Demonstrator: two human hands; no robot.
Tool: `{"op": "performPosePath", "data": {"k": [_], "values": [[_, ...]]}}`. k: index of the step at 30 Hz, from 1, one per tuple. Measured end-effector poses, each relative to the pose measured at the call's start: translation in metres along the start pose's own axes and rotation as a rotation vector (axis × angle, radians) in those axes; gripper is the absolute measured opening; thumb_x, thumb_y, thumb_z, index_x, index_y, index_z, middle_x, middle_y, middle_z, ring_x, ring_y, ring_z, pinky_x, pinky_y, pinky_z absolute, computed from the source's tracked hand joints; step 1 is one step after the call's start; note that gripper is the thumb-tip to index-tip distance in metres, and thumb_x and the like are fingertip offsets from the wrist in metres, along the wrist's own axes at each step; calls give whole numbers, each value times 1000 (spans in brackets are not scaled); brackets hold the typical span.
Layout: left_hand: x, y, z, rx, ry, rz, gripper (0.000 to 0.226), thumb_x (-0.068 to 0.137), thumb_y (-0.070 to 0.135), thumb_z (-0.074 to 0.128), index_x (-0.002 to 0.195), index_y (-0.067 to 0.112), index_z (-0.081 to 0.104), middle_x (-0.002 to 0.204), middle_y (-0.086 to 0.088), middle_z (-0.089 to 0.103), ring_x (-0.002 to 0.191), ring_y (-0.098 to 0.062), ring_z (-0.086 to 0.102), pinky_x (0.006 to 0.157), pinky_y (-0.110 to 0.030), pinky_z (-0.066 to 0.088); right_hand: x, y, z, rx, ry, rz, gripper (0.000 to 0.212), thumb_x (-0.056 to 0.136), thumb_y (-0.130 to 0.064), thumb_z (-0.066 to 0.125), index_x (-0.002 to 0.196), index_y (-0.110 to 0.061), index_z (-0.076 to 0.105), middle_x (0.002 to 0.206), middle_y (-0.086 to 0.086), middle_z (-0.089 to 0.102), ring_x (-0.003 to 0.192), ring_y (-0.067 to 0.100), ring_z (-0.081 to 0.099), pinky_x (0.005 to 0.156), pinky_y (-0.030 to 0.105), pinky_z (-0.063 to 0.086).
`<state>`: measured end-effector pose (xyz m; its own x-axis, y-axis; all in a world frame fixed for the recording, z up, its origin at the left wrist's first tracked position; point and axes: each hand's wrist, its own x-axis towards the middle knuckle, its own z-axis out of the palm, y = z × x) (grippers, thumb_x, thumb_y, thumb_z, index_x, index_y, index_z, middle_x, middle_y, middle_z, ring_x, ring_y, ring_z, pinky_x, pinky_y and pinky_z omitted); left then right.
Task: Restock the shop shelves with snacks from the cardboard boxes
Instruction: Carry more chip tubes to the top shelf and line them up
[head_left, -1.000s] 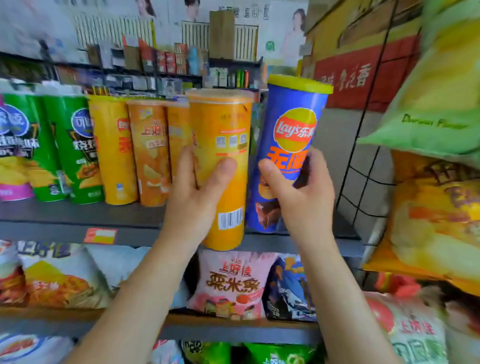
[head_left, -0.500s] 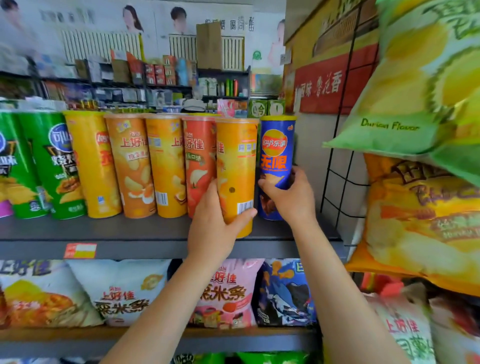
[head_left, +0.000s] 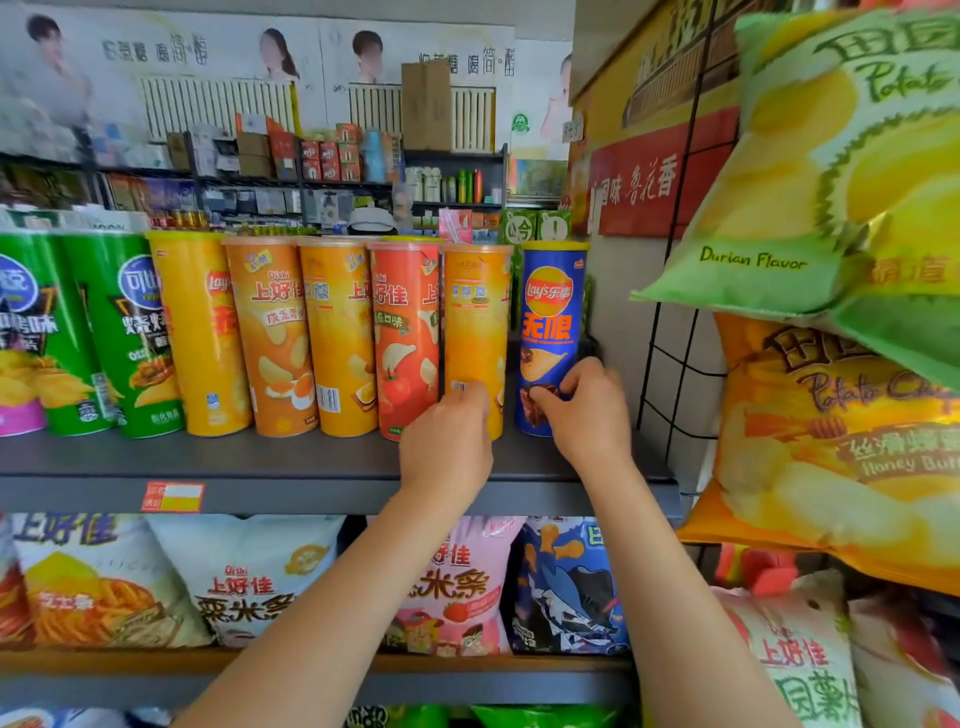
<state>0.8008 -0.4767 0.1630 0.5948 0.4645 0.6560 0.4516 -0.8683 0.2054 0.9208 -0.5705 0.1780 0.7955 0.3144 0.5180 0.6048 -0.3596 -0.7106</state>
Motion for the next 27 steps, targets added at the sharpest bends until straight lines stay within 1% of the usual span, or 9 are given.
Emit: {"op": "performPosePath", "data": {"k": [4,8,11,15,19,21,23,25,27], "values": [[15,2,5,4,-73,39,19,95,14,54,114,16,53,108,-7,66,87,-31,65,58,-34,40,4,-5,3,-41,-26,-13,31,88,-25,74,101,-8,51,119,16,51,93,26,58,73,32,47],[28,0,12,-49,-178,31,32,94,20,56,126,17,51,124,-10,60,100,-33,63,70,-38,48,9,-9,9,-61,-47,-1,33,90,-24,72,109,-3,53,122,17,49,99,33,61,75,30,44],[34,0,19,-110,-213,24,37,93,23,58,127,12,50,129,-14,54,107,-33,60,76,-39,47,13,-10,15,-95,-69,2,30,93,-25,68,110,-2,58,124,17,48,95,32,62,76,29,44],[35,-1,28,-139,-197,42,43,91,22,60,130,8,46,132,-14,43,112,-32,54,82,-35,45,16,-8,24,-90,-112,-1,19,95,-20,63,104,-2,62,121,17,47,79,25,54,73,28,42],[34,-3,27,-184,-162,44,44,91,21,59,132,8,47,130,-13,44,113,-30,53,85,-33,45,15,-2,26,-86,-154,-7,18,94,-21,63,106,-7,63,120,14,47,78,21,52,73,27,40],[30,-2,19,-242,-78,93,38,91,21,59,128,12,55,124,-10,50,108,-27,57,81,-33,48,10,-3,22,-59,-137,-28,18,94,-22,63,107,-9,63,119,12,49,81,20,53,73,26,40],[15,-5,2,-340,93,138,25,91,24,57,113,15,65,109,-2,60,91,-20,62,68,-31,49,-3,-9,15,24,-50,-87,12,94,-21,62,101,-11,64,111,9,52,84,19,56,72,24,40],[-19,-17,-21,-467,268,161,18,90,25,53,93,16,68,84,5,63,70,-12,58,57,-24,44,-28,-21,10,182,32,-163,6,94,-16,61,88,-14,63,96,5,57,77,11,57,68,22,39],[-64,-46,-35,-533,355,90,19,89,22,53,80,14,67,66,8,58,59,-10,52,54,-22,38,-60,-40,13,407,-11,-230,15,93,-12,61,79,-17,60,76,1,60,66,5,54,63,21,40]]}}
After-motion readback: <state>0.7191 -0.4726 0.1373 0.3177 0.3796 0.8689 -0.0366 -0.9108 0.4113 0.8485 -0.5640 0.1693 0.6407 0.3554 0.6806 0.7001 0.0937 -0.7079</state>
